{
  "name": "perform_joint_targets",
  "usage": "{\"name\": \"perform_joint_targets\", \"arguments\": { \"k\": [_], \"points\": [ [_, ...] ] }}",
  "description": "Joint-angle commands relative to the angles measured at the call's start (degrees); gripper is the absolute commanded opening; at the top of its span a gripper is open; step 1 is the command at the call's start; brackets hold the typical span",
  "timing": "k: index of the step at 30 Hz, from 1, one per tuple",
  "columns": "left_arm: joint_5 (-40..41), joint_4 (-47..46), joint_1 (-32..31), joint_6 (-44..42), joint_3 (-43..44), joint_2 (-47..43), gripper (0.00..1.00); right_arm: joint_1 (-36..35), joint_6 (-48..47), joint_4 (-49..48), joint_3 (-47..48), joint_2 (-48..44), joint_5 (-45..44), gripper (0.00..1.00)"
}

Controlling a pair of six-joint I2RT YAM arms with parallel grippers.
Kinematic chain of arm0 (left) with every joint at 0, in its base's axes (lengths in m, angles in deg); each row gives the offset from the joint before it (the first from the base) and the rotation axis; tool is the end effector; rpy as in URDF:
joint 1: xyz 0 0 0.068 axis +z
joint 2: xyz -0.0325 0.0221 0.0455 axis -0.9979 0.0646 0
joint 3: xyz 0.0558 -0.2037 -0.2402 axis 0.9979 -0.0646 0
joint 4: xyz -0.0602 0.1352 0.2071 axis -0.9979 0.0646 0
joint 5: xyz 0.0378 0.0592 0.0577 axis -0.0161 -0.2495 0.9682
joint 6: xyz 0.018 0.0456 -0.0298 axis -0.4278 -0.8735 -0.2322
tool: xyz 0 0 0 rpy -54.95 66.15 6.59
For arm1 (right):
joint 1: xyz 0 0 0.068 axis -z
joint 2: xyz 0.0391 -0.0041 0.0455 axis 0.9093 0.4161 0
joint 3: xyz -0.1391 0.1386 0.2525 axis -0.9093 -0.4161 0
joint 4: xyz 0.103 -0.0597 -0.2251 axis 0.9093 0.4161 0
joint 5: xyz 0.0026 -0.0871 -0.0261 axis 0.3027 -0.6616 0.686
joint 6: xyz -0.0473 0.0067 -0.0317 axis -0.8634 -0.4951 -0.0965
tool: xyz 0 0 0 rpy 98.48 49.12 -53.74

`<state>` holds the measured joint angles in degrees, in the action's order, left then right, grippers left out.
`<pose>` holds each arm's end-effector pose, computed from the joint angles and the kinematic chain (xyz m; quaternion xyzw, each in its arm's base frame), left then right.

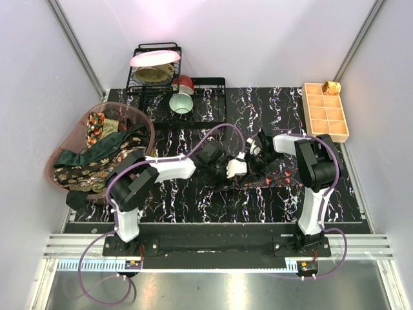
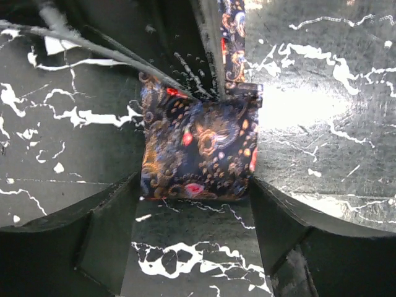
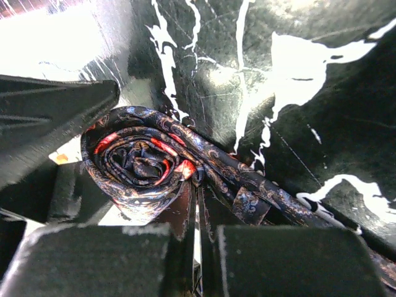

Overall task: Roll the ties
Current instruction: Roll the tie at the center of the board.

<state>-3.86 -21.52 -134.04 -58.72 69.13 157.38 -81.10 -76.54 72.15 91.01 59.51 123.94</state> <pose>0.2496 -0.3009 0.1999 0.6544 0.6545 -0.2475 0.2867 0.3293 0.1204 0.1546 0.0509 -0.9334 -0.3504 0.0590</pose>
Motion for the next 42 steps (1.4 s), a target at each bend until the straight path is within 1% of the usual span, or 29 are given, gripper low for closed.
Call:
{"name": "perform_joint_targets", "arguments": {
  "k": [1,2,5,9,13,17,18,20,21,22,23,24,26,27,28,29,32,35,38,42],
  "points": [
    [-8.3,-9.9,1.5,3.3,-1.7,-2.7,0.74,0.0,-1.7,-3.0,-0.7,3.3,-8.5,0.0],
    [-10.0,-12.0,2.0,4.6,-2.1,-2.2,0.75,0.1,-1.6,-3.0,-0.7,3.4,-8.3,0.0],
    [-12.7,-14.4,2.3,5.7,-2.3,-0.5,0.74,0.3,-1.6,-2.9,-0.7,3.4,-8.3,0.0],
    [-15.1,-15.9,2.5,6.4,-2.5,0.7,0.71,0.7,-1.7,-3.0,-0.8,3.3,-8.2,0.0],
    [-15.7,-16.4,2.5,7.0,-2.4,2.1,0.64,0.8,-1.4,-2.9,-0.9,3.4,-7.9,0.0],
    [-13.5,-14.7,2.4,7.9,-0.8,4.1,0.57,0.8,-1.4,-3.0,-0.9,3.4,-7.4,0.0],
    [-12.7,-14.1,2.3,8.0,-0.1,4.6,0.51,0.8,-1.4,-3.1,-0.9,3.4,-7.3,0.0],
    [-11.0,-11.0,2.2,7.7,0.9,5.2,0.46,0.8,-1.3,-3.1,-1.0,3.1,-6.3,0.0],
    [-8.3,-9.5,2.0,7.8,1.5,5.3,0.38,0.8,-1.1,-2.8,-0.9,2.5,-5.4,0.0],
    [-7.4,-7.9,2.0,7.1,2.0,5.3,0.35,0.9,-1.1,-2.8,-0.8,2.1,-4.7,0.01],
    [-6.3,-6.0,1.9,6.7,2.6,5.4,0.31,1.1,-1.1,-2.3,-0.7,1.6,-4.0,0.06],
    [-5.1,-2.8,1.7,6.3,3.2,5.2,0.24,1.8,-1.2,-1.0,-0.2,0.4,-3.1,0.13],
    [-1.6,1.0,1.3,3.8,3.9,5.0,0.21,3.2,-1.7,0.5,0.5,-1.0,-1.0,0.17],
    [0.0,3.8,0.6,3.0,4.0,4.7,0.21,4.2,-1.8,2.1,1.3,-2.3,1.0,0.2],
    [2.9,5.0,0.1,1.4,4.2,4.5,0.2,5.9,-2.2,2.8,1.7,-3.1,2.4,0.21],
    [4.0,6.4,-0.2,0.6,4.3,4.3,0.19,6.7,-2.5,4.3,2.1,-3.6,3.3,0.22],
    [7.0,9.0,-0.9,0.1,4.7,3.8,0.19,7.6,-4.9,6.6,3.5,-5.3,2.7,0.24],
    [8.8,11.8,-1.6,0.0,6.2,4.2,0.2,7.6,-5.8,6.4,2.8,-4.4,1.3,0.25],
    [10.9,14.6,-2.3,0.0,8.7,4.9,0.2,7.5,-5.9,5.6,2.0,-1.5,2.1,0.24],
    [10.2,16.6,-2.8,-0.5,9.7,4.8,0.2,7.7,-5.6,2.9,2.3,0.3,0.4,0.24]
  ]
}}
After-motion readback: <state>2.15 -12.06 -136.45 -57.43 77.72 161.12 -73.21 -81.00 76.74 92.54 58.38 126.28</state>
